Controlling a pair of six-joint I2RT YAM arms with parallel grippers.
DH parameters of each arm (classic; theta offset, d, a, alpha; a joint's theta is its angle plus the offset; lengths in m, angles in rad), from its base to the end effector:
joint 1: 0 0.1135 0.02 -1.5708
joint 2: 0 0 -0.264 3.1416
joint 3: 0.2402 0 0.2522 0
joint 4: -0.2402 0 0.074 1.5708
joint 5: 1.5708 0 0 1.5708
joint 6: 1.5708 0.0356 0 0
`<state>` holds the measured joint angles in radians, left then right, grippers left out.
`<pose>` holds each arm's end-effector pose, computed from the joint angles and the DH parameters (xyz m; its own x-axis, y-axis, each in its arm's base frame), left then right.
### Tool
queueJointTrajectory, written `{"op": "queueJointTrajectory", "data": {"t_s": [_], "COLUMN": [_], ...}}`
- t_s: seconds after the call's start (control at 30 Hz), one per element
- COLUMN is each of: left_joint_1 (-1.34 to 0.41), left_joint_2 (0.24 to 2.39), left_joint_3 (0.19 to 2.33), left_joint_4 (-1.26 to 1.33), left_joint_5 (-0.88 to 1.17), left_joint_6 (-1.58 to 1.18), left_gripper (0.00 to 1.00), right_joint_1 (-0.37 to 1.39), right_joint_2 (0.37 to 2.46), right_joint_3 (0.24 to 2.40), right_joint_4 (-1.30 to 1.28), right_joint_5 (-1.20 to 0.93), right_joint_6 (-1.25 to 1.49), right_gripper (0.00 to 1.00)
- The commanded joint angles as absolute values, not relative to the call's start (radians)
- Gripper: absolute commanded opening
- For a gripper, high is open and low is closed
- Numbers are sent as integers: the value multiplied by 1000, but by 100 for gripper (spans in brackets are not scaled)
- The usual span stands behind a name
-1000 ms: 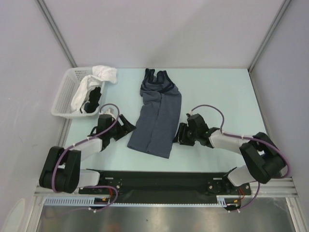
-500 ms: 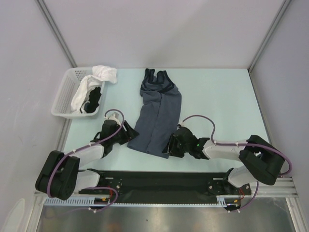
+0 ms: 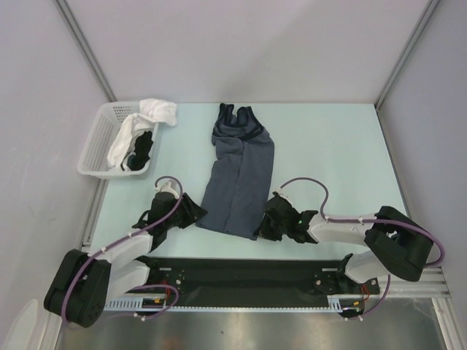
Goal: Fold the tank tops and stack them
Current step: Fold the tank top
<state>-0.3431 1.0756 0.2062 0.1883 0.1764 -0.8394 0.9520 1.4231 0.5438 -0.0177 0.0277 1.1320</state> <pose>0.1704 -0.0675 0.1287 -0.7381 -0.5144 -0.4367 -0.1343 0.7462 -0.6520 0.1470 0.2047 0.1386 -0.9206 0.2672 -0.2847 0.0687 0.8286 0.5557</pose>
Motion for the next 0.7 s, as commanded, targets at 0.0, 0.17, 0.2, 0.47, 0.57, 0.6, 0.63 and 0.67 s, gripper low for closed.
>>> {"op": "queueJointTrajectory", "data": {"t_s": [0.0, 0.17, 0.2, 0.47, 0.57, 0.6, 0.63, 0.67], "left_joint_1": [-364, -370, -373, -397, -423, -445, -457, -471], "left_joint_2": [1034, 945, 934, 975, 1015, 1019, 1020, 1013], "left_joint_3": [134, 95, 92, 118, 138, 144, 149, 155], "left_joint_4": [-78, -123, -132, -157, -135, -132, -146, -155], "left_joint_5": [146, 170, 170, 199, 251, 259, 253, 247], "left_joint_6": [-822, -815, -816, -796, -796, -798, -802, -807], "left_gripper": [51, 41, 41, 52, 58, 59, 59, 60], "right_joint_1": [937, 902, 891, 856, 851, 851, 850, 848], "right_joint_2": [1372, 1321, 1310, 1221, 1224, 1224, 1229, 1235], "right_joint_3": [525, 485, 477, 423, 417, 414, 414, 414], "right_joint_4": [-107, -156, -178, -213, -212, -206, -203, -202], "right_joint_5": [75, 48, 48, 14, 14, 12, 11, 11], "right_joint_6": [1118, 1072, 1068, 1032, 1031, 1028, 1028, 1026], "right_gripper": [0, 0, 0, 0, 0, 0, 0, 0]}}
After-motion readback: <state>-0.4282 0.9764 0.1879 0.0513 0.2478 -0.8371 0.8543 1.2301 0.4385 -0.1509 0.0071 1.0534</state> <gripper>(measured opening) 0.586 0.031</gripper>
